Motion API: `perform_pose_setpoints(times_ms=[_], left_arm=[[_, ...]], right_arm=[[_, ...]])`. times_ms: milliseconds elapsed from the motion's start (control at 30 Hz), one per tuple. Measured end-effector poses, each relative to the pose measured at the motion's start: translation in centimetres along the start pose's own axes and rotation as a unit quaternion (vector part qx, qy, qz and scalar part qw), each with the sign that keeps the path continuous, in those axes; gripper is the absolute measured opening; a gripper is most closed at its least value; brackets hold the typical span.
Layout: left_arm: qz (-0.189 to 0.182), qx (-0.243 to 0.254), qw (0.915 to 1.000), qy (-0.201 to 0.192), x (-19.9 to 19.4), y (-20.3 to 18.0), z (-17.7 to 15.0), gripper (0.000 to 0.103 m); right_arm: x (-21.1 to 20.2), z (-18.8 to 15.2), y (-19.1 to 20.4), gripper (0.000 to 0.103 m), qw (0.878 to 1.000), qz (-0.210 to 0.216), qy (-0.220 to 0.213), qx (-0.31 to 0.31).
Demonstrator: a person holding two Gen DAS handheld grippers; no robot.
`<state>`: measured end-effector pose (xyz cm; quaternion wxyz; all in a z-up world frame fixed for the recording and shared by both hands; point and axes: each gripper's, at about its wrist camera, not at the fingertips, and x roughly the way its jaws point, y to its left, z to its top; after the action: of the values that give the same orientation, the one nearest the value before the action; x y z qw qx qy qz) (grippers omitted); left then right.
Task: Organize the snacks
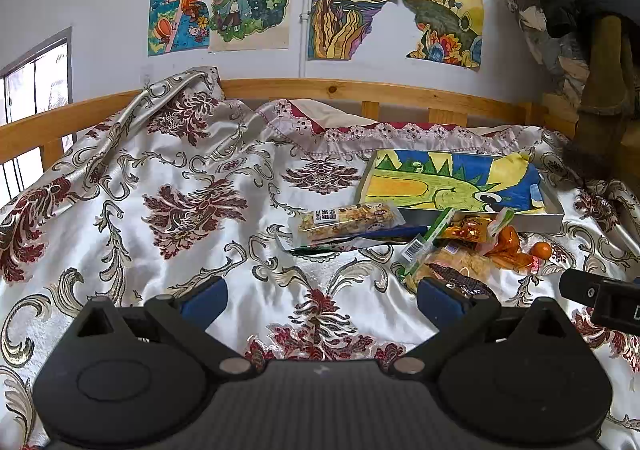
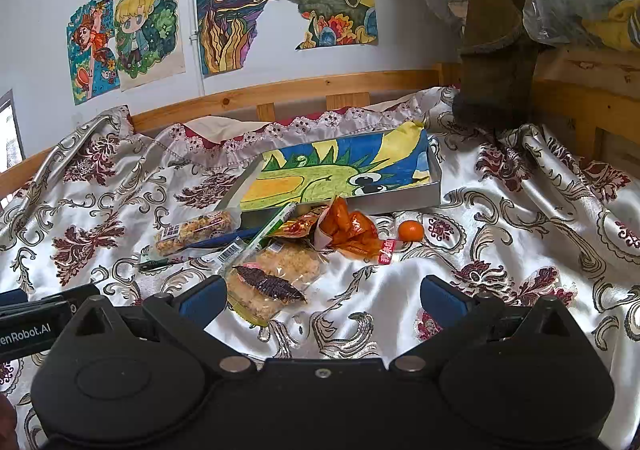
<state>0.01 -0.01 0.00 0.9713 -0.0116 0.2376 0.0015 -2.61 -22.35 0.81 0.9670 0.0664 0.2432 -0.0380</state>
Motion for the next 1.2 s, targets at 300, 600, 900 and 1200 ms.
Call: perform_pose_setpoints(times_ms=[300, 600, 900, 1200], left_arm=[[0.0, -0.001, 1.0, 0.001, 0.0, 0.01, 0.0, 0.103], [0.0, -0.001, 1.0, 0.001, 0.01, 0.02, 0.01, 0.103], [0.0, -0.001, 1.0, 0.001, 0.01, 0.02, 0.01, 0.103], [0.0, -0.001, 1.0, 0.001, 0.0, 0.02, 0.0, 0.103]], right_arm=[[0.01, -0.01, -0.01, 0.102, 1.0, 0.0, 0.0, 0.001], [0.11, -0.06, -0.2, 0.102, 1.0, 0.002, 0.003, 0.001], [0.19, -0.07, -0.15, 0.102, 1.0, 0.002, 0.005, 0.002], [0.18, -0.09, -0.08, 0.102, 1.0, 0.002, 0.005, 0.003]])
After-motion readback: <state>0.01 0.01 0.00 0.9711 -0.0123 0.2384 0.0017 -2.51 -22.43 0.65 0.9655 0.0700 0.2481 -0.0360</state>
